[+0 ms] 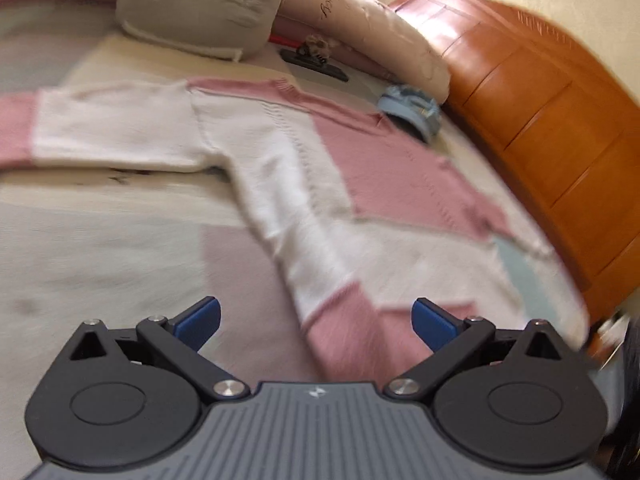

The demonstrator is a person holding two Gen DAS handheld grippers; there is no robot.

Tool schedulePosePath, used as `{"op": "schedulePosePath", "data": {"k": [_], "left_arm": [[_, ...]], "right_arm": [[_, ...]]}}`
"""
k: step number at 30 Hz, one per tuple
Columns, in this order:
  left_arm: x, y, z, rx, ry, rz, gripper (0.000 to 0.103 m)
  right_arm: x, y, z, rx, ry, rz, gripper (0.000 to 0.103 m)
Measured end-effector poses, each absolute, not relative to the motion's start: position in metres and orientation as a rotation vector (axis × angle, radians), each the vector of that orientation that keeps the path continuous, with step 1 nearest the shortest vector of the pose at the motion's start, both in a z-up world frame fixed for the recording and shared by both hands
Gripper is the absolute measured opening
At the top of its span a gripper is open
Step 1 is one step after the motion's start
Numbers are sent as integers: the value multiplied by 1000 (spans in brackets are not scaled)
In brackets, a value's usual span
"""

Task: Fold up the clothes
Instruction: 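Move the left gripper to the white sleeve beside the sweater body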

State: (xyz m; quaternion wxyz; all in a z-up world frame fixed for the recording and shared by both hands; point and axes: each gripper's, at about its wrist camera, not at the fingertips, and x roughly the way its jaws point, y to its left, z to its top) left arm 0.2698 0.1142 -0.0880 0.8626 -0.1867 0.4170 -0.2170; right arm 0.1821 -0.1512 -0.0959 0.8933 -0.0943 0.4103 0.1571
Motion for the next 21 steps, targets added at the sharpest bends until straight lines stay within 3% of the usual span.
{"op": "schedulePosePath", "data": {"k": [5,21], "left_arm": [[316,130,-119,-673,899,-498,100],[393,116,-128,-719,838,-496,100]], "right_arm": [[169,-162,-97,-145,842,333,102],[160,-177,-100,-48,825,325,103]]}}
